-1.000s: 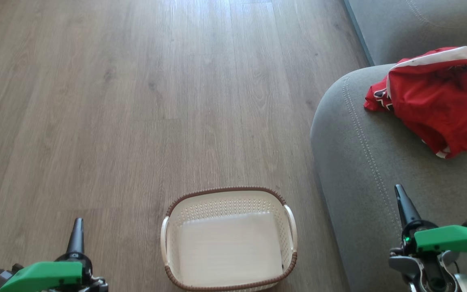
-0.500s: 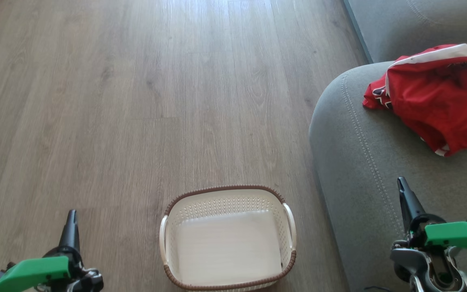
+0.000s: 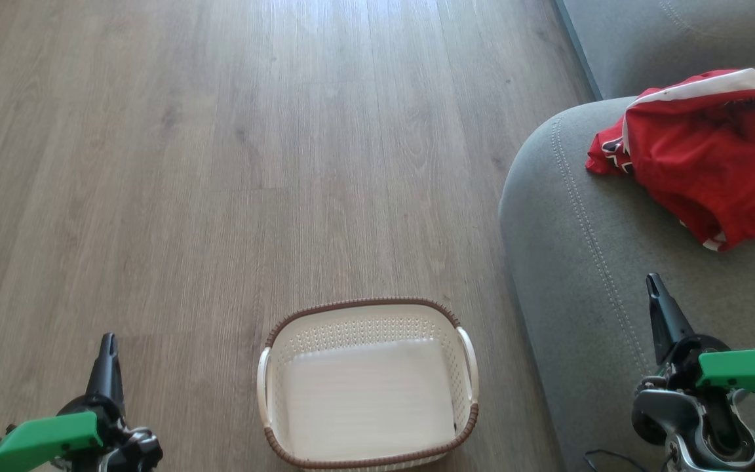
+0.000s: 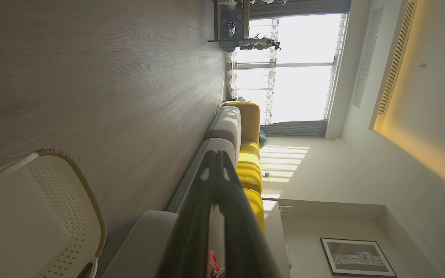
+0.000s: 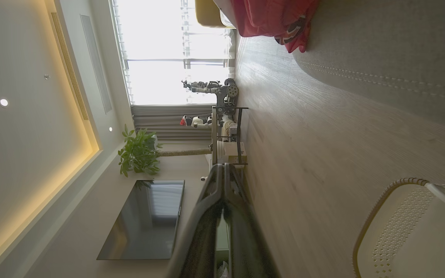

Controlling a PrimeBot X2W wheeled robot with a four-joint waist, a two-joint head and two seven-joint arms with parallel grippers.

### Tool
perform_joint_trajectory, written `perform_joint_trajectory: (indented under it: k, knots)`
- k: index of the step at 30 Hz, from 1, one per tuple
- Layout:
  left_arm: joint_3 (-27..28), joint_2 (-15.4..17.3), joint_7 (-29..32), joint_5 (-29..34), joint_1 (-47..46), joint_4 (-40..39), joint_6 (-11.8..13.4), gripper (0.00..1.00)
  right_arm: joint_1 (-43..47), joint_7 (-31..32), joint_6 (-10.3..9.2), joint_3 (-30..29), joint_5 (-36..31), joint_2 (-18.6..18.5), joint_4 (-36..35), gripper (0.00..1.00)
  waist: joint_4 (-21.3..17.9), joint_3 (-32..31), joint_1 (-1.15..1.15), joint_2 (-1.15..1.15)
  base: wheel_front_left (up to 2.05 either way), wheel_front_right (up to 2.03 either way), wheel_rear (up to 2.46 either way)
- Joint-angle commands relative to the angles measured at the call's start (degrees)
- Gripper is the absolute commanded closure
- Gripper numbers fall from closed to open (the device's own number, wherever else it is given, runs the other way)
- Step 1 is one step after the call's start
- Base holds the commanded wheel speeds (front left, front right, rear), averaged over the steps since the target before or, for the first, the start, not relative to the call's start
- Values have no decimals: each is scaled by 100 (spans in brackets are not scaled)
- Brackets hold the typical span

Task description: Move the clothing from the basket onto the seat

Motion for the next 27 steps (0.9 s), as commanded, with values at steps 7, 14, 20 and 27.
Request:
perform_joint_trajectory:
  k: [7,14,20,27]
  knots:
    - [197,58,25,-12,-269,-216,-49,100,-294,-5,0,145,58,-123,-225,100,1,0,0,0,0,0,0]
    - [198,58,25,-11,-269,-217,-49,100,-291,-28,0,175,84,-145,-228,100,1,0,0,0,0,0,0]
    - [198,57,26,-11,-269,-217,-49,100,-289,-50,0,203,108,-166,-231,100,1,0,0,0,0,0,0]
    - [199,57,27,-10,-269,-217,-49,100,-287,-76,0,237,138,-191,-234,100,1,0,0,0,0,0,0]
